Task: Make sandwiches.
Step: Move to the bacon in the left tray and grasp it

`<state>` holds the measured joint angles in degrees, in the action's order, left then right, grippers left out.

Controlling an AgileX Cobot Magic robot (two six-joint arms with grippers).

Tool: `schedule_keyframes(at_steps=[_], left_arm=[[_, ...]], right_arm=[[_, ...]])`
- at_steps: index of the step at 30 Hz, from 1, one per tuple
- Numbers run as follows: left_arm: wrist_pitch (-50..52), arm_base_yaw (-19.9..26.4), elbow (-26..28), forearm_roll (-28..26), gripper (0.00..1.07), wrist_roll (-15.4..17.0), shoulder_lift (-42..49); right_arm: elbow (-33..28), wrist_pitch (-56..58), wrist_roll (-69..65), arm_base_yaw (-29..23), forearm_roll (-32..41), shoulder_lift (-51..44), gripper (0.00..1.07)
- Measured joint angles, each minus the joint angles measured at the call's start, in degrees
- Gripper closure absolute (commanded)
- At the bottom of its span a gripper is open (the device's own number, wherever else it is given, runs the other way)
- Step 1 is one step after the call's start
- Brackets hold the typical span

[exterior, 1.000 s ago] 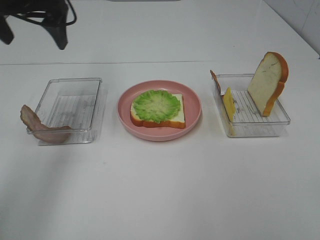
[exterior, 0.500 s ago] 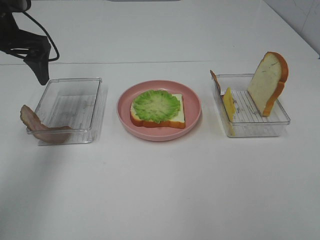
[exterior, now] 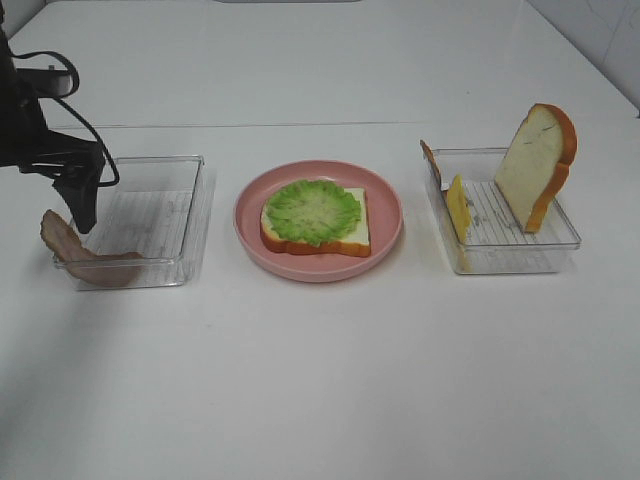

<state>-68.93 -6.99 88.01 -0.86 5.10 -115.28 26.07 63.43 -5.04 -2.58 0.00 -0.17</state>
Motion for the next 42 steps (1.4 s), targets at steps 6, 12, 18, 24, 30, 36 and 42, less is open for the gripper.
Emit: schedule_keyframes(at_steps=[6, 12, 18, 24, 30, 36, 42], left_arm=[[4.7, 0.5, -0.7, 0.0, 0.05, 0.0, -0.1], [6.6, 0.6, -0.7, -0.7, 0.06, 0.0, -2.1], [8.8, 0.6, -0.9, -0.9, 0.10, -0.2, -2.9], [9.1, 0.7, -0.9, -0.9, 0.12, -0.3, -3.7], [9.2, 0.7, -0.9, -0.9, 0.15, -0.6, -4.2], [9.2, 0.7, -0.9, -0.9, 0.25, -0.6, -4.4], [9.2, 0.7, -0.9, -1.1, 0.45, -0.6, -4.5]], right_arm=[[0.0, 0.0, 0.0, 0.0, 0.0, 0.0, 0.32], [0.0, 0.0, 0.0, 0.0, 0.0, 0.0, 0.32], [0.0, 0.0, 0.0, 0.0, 0.0, 0.0, 0.32], [0.0, 0.0, 0.0, 0.0, 0.0, 0.0, 0.32], [0.0, 0.0, 0.0, 0.0, 0.0, 0.0, 0.32], [0.0, 0.0, 0.0, 0.0, 0.0, 0.0, 0.32], [0.0, 0.0, 0.0, 0.0, 0.0, 0.0, 0.32]])
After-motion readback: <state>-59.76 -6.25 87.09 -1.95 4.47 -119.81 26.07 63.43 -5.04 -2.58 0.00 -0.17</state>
